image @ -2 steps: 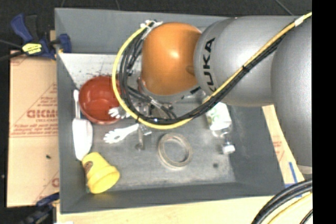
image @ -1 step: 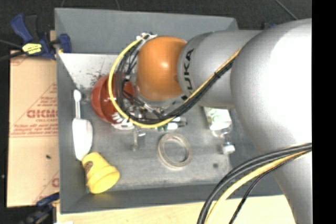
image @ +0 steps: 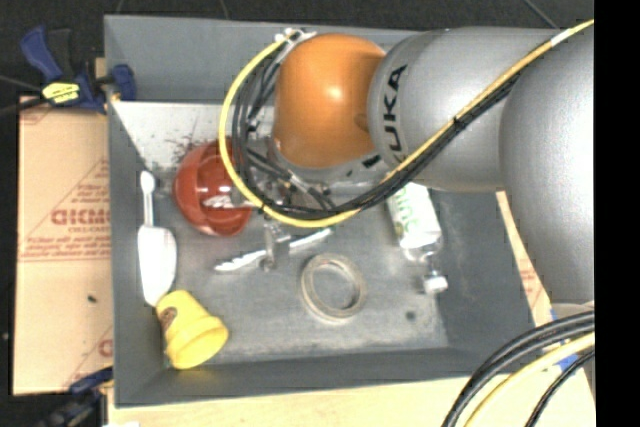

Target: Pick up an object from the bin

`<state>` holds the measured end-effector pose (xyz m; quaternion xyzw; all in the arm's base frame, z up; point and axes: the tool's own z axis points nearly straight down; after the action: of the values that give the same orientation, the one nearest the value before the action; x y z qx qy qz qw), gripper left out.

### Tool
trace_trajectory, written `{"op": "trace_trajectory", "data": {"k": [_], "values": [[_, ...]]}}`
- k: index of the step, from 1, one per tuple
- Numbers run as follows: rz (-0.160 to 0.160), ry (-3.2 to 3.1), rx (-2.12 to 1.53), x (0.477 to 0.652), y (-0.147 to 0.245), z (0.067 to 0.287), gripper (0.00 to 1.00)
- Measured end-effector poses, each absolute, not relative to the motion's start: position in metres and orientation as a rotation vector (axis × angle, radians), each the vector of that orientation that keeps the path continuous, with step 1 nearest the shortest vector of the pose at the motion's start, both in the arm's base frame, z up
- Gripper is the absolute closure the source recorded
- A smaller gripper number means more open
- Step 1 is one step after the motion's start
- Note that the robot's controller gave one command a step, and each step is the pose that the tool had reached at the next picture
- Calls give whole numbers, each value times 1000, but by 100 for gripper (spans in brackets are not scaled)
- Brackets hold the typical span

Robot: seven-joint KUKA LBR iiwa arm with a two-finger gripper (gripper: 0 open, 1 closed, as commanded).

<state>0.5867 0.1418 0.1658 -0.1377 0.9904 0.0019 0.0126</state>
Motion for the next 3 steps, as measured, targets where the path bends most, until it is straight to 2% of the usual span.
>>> {"op": "trace_trajectory", "data": {"k": [1,2,3], "values": [[2,3114,-414,593,130,131,0],[5,3093,-392,635,111,131,0],[7,3101,-346,631,115,123,0]]}}
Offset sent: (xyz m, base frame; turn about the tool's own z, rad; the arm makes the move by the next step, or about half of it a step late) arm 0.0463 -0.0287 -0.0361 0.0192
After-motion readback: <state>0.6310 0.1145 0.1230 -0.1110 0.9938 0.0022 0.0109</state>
